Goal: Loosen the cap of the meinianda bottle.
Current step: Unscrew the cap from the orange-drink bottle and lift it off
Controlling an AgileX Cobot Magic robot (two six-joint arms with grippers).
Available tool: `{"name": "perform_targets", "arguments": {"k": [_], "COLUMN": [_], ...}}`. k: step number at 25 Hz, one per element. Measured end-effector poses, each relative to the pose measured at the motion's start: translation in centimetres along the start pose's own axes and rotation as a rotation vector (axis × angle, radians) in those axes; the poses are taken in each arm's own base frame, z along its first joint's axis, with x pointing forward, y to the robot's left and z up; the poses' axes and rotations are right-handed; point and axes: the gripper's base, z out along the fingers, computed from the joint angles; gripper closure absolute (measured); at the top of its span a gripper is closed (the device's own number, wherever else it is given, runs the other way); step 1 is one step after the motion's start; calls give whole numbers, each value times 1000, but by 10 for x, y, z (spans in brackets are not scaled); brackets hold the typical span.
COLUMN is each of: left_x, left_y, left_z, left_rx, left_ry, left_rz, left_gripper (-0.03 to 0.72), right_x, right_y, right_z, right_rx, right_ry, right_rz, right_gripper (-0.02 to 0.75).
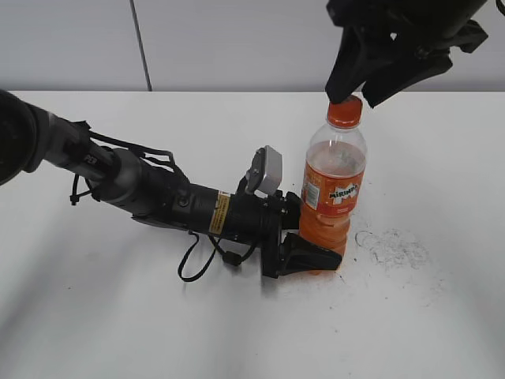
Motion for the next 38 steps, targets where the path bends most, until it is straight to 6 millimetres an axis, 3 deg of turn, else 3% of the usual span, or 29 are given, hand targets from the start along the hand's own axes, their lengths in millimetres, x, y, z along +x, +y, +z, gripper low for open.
{"name": "perform_targets", "arguments": {"k": [8, 11, 14, 17, 20, 26, 29, 33, 38], "left_x": [0, 0, 0, 0, 0, 0, 0, 0, 0], "left_y": [0, 0, 0, 0, 0, 0, 0, 0, 0], "left_z": [0, 0, 0, 0, 0, 0, 0, 0, 0], "left_rx": [1, 1, 0, 0, 0, 2, 2, 2, 1], "left_ry": [1, 1, 1, 1, 1, 3, 3, 3, 2], "left_rz": [0, 0, -1, -4, -4, -1, 0, 1, 0], "left_gripper": [125, 125, 125, 125, 125, 125, 125, 125, 126], "right_x": [-3, -4, -4, -4, -4, -4, -4, -4, -4], "right_y": [-4, -4, -4, -4, -4, -3, -2, -2, 0], "right_z": [12, 13, 13, 13, 13, 13, 12, 12, 12], "right_rx": [-1, 0, 1, 2, -1, -24, -29, -30, -41], "right_ry": [30, 32, 32, 31, 31, 24, 20, 19, 21], "right_rz": [6, -2, -22, -78, -193, -697, -813, -777, -382], "right_gripper": [289, 337, 460, 465, 465, 474, 475, 466, 294]}}
